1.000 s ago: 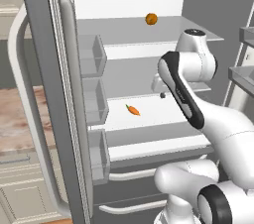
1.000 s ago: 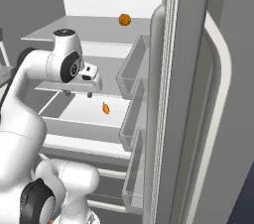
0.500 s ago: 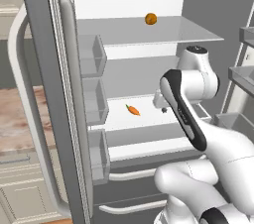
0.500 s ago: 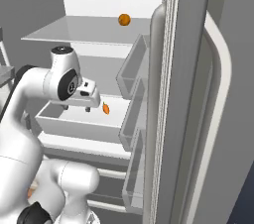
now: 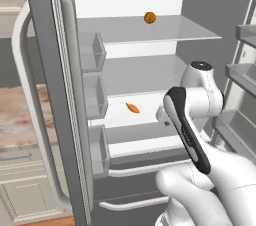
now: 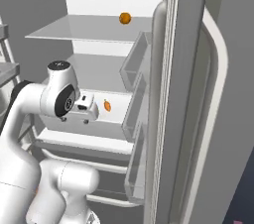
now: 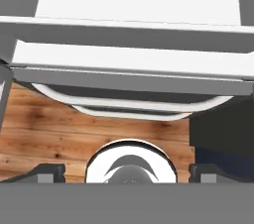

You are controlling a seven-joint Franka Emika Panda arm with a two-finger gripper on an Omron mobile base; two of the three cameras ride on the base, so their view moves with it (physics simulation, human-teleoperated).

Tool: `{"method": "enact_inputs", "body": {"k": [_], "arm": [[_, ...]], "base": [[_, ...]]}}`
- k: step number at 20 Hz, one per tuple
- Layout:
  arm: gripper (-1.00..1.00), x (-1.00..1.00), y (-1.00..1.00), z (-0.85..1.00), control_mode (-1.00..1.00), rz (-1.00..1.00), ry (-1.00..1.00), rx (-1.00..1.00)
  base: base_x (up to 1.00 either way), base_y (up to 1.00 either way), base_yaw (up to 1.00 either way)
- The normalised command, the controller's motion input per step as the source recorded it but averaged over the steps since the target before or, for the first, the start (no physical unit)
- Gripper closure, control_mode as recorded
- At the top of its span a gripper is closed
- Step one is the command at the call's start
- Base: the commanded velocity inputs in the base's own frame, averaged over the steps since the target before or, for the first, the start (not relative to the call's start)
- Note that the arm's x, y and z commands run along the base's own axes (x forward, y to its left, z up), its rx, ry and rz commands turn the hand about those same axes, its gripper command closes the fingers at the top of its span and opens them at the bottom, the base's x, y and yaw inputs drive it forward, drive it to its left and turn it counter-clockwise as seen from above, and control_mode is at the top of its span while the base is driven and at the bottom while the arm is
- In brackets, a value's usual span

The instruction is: Fully open the fridge drawer.

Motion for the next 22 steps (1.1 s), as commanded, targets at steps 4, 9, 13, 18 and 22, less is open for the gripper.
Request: {"method": "enact_inputs", "body": {"k": [4,9,13,18,22], "arm": [[-1.00,0.00,0.00,0.00,1.00,0.00,0.00,0.00],[-1.00,0.00,0.00,0.00,1.00,0.00,0.00,0.00],[-1.00,0.00,0.00,0.00,-1.00,0.00,-0.01,0.00],[-1.00,0.35,0.00,0.00,-1.00,0.00,0.00,0.03],[-1.00,0.53,0.00,0.00,-1.00,0.00,0.00,0.03]], "base": [[-0.65,0.00,0.00],[-0.48,0.00,0.00],[-0.02,0.00,0.00],[0.00,0.00,0.00],[0.00,0.00,0.00]]}}
